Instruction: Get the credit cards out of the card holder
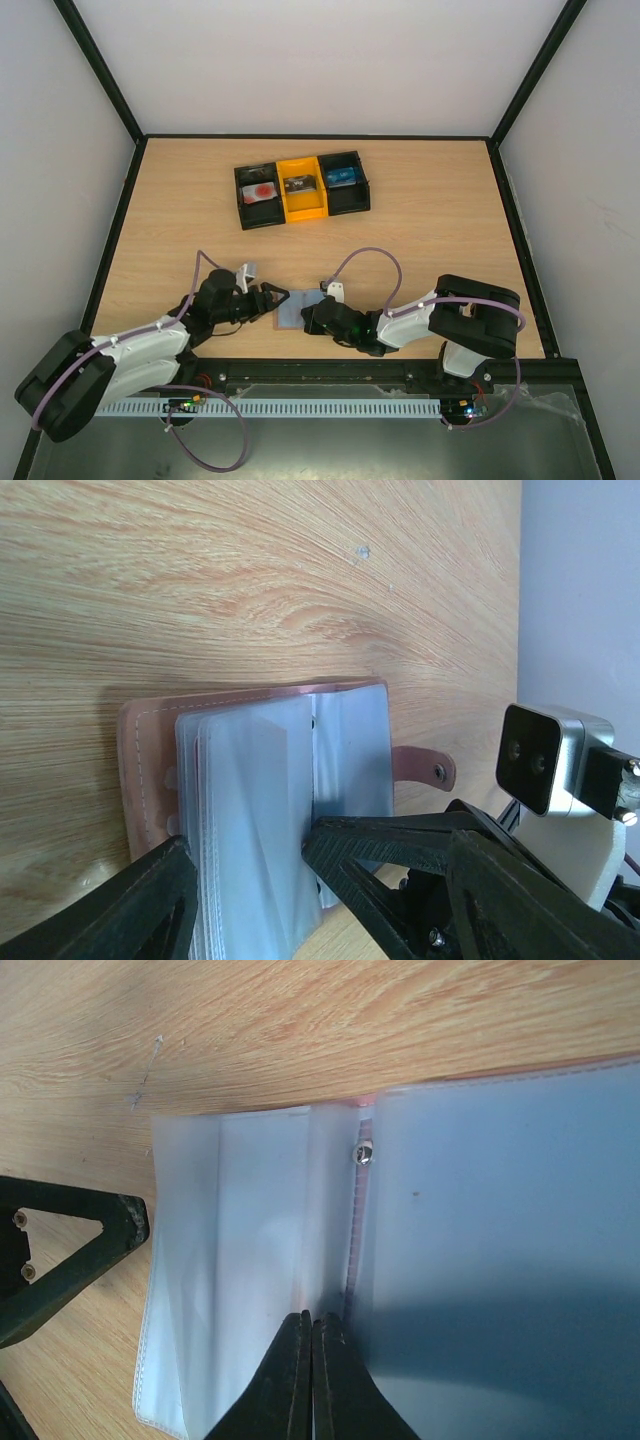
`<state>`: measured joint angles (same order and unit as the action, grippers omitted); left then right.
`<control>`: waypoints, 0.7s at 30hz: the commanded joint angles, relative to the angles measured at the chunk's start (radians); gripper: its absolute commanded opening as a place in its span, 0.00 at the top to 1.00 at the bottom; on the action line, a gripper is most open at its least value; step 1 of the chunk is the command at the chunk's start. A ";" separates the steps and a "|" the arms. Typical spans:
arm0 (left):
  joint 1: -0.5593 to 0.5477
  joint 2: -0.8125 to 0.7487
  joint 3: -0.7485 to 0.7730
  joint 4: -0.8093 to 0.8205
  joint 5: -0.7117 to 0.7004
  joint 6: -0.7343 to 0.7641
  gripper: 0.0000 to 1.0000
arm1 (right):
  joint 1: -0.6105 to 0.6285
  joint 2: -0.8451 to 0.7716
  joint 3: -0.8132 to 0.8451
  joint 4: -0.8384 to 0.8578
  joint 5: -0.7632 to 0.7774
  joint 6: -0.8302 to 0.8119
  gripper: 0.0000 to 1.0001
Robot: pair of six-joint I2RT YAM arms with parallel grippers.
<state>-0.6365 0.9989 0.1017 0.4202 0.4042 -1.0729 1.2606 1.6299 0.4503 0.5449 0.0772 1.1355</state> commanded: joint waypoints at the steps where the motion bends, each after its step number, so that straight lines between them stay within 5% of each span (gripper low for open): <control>1: -0.005 0.026 -0.002 0.053 0.017 0.018 0.31 | 0.002 0.018 -0.022 -0.041 -0.026 0.011 0.98; 21: -0.006 0.093 -0.016 0.206 0.080 -0.011 0.40 | 0.002 0.023 -0.020 -0.021 -0.040 0.000 0.98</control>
<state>-0.6365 1.0809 0.0986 0.5438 0.4488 -1.0706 1.2602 1.6310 0.4503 0.5507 0.0677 1.1374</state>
